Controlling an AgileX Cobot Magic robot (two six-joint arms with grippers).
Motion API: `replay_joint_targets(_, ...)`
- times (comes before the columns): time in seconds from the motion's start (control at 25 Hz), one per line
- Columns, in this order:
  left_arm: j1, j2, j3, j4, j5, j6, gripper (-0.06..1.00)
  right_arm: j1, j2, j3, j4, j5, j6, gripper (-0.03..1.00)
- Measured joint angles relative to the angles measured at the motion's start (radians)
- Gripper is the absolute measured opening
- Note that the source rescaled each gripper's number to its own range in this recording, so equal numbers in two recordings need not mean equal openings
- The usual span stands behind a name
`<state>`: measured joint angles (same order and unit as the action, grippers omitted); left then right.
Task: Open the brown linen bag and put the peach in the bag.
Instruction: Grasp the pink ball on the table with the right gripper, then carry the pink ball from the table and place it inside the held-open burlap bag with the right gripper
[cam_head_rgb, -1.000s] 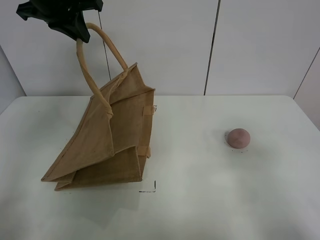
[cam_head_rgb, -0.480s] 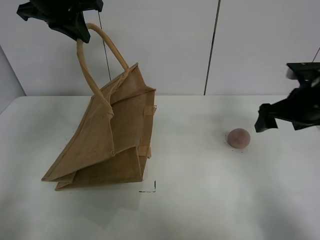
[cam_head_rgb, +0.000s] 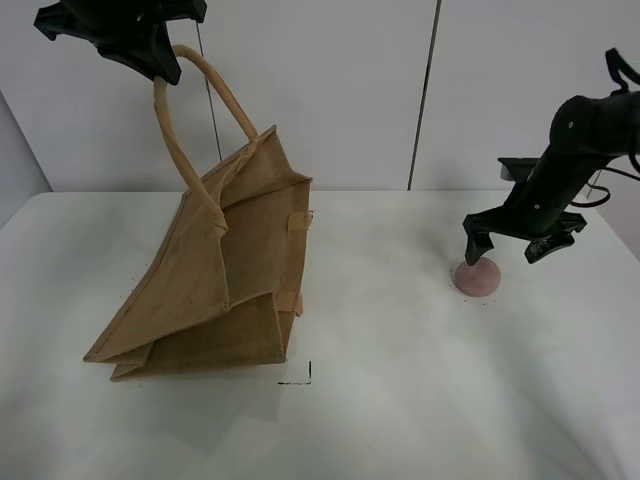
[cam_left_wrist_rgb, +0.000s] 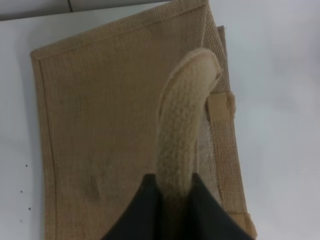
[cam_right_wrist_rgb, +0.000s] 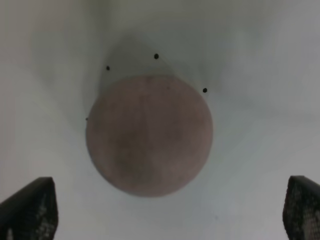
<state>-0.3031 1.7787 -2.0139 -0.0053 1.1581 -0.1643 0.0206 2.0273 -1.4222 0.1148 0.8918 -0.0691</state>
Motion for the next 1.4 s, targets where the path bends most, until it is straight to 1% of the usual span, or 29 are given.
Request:
replay_joint_targets(0.16,0.0,0.0,0.0,0.0,-0.001,0.0,0.0,0.021,0.032,0.0,-0.01,-0.012,-0.012,1.0)
replay_joint_targets(0.24,0.0,0.0,0.0,0.0,-0.001,0.0,0.0,0.043,0.033,0.0,-0.02,-0.045,-0.02,1.0)
replay_joint_targets(0.32,0.0,0.0,0.0,0.0,-0.001,0.0,0.0,0.058,0.033,0.0,-0.023,-0.081,-0.001,1.0)
replay_joint_targets(0.44,0.0,0.0,0.0,0.0,-0.001,0.0,0.0,0.06,0.038,-0.001,-0.028,-0.118,0.015,1.0)
replay_joint_targets(0.76,0.0,0.0,0.0,0.0,-0.001,0.001,0.0,0.059,0.135,-0.004,-0.031,-0.16,0.01,1.0)
replay_joint_targets(0.8,0.0,0.0,0.0,0.0,-0.001,0.001,0.0,0.059,0.143,-0.004,-0.031,-0.168,0.01,1.0)
replay_joint_targets(0.84,0.0,0.0,0.0,0.0,-0.001,0.001,0.0,0.059,0.145,-0.004,-0.031,-0.175,0.01,0.97)
replay_joint_targets(0.88,0.0,0.0,0.0,0.0,-0.001,0.001,0.0,0.059,0.145,-0.004,-0.029,-0.176,0.01,0.92)
replay_joint_targets(0.96,0.0,0.0,0.0,0.0,-0.001,0.001,0.0,0.059,0.145,-0.004,-0.027,-0.174,0.01,0.77)
replay_joint_targets(1.0,0.0,0.0,0.0,0.0,-0.001,0.001,0.0,0.059,0.145,-0.004,-0.027,-0.173,0.01,0.66)
replay_joint_targets(1.08,0.0,0.0,0.0,0.0,-0.002,0.001,0.0,0.059,0.145,-0.004,-0.026,-0.168,0.01,0.35)
replay_joint_targets(1.12,0.0,0.0,0.0,0.0,-0.002,0.001,0.0,0.059,0.142,-0.008,-0.022,-0.162,0.01,0.21)
replay_joint_targets(1.16,0.0,0.0,0.0,0.0,-0.002,0.001,0.0,0.059,0.139,-0.009,-0.018,-0.16,0.01,0.09)
replay_joint_targets(1.2,0.0,0.0,0.0,0.0,-0.002,0.001,0.0,0.059,0.136,-0.009,-0.011,-0.155,0.01,0.02)
replay_joint_targets(1.24,0.0,0.0,0.0,0.0,-0.002,0.001,0.0,0.059,0.131,-0.009,-0.004,-0.15,0.009,0.0)
replay_joint_targets(1.4,0.0,-0.002,0.0,-0.008,-0.001,0.001,0.0,0.059,0.086,-0.008,0.047,-0.135,-0.046,0.0)
